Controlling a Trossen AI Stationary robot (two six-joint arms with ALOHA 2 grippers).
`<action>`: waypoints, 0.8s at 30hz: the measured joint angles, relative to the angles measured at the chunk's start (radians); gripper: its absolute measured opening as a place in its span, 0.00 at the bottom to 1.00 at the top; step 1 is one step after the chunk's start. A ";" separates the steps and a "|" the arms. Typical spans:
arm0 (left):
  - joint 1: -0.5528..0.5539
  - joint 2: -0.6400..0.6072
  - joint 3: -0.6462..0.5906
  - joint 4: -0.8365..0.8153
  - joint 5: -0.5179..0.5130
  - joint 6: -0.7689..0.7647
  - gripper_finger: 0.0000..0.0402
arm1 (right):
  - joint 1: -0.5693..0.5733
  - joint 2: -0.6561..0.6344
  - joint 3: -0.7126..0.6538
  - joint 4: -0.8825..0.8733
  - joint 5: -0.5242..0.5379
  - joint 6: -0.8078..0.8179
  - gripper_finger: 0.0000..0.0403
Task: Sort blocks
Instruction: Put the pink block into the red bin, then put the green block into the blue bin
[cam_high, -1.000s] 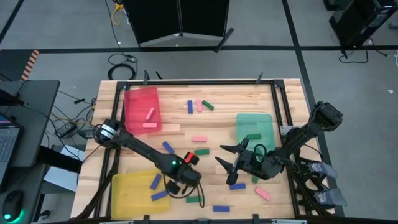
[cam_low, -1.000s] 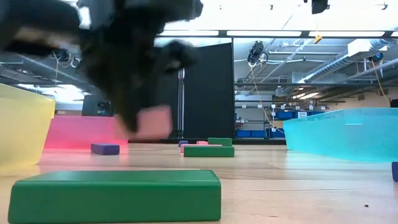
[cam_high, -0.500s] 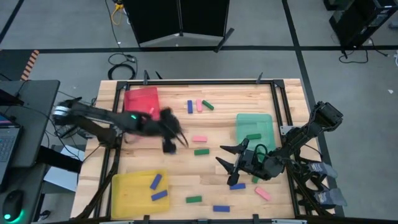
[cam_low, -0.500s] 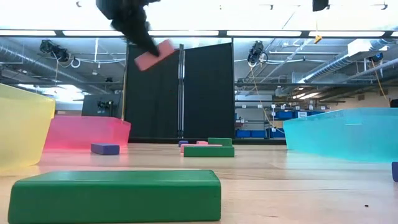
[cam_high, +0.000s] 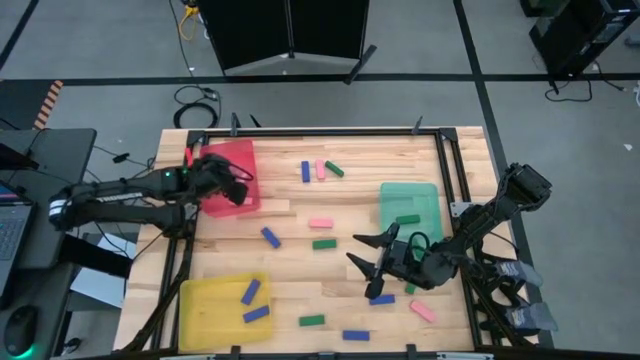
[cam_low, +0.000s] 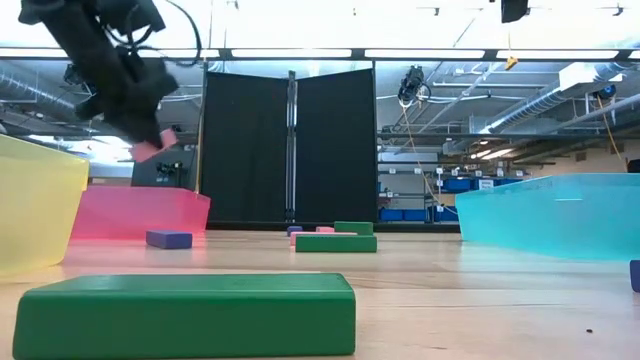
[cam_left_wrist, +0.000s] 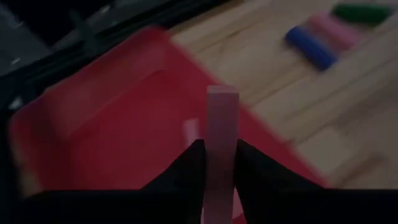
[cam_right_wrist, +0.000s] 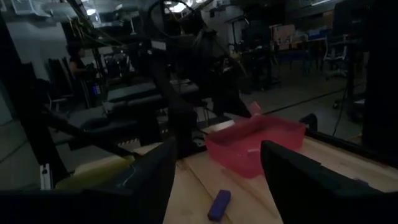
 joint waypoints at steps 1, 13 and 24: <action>0.013 0.001 -0.005 -0.019 0.004 -0.002 0.25 | 0.000 0.000 0.003 -0.025 0.000 0.016 0.61; 0.010 -0.010 0.002 0.225 0.188 0.159 0.61 | -0.070 0.023 0.177 -0.573 -0.150 0.318 0.66; -0.151 -0.017 0.004 0.571 0.401 0.195 0.62 | -0.284 0.287 0.446 -1.087 -0.552 0.373 0.67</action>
